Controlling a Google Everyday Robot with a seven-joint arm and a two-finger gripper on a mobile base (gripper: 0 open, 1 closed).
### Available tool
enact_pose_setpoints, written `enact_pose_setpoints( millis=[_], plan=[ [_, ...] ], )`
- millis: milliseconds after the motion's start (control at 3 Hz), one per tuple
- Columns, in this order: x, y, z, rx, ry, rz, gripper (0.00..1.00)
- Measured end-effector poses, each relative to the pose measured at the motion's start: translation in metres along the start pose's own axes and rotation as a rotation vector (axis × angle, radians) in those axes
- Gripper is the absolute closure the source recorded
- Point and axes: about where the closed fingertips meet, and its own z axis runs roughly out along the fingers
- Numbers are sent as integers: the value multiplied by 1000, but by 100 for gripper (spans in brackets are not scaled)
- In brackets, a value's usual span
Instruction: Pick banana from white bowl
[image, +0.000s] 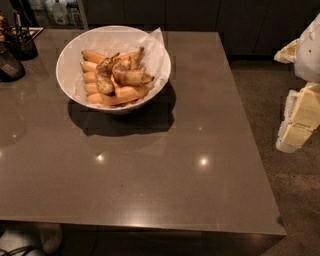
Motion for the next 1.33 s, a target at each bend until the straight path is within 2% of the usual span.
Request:
enact_pose_setpoints(
  millis=[333, 667, 1000, 1333],
  plan=[
    [0, 0, 0, 1, -1, 1, 0],
    [-11, -12, 4, -30, 18, 69, 0],
    [-47, -49, 19, -66, 54, 148, 0],
    [-67, -57, 17, -43, 21, 143, 0]
  ],
)
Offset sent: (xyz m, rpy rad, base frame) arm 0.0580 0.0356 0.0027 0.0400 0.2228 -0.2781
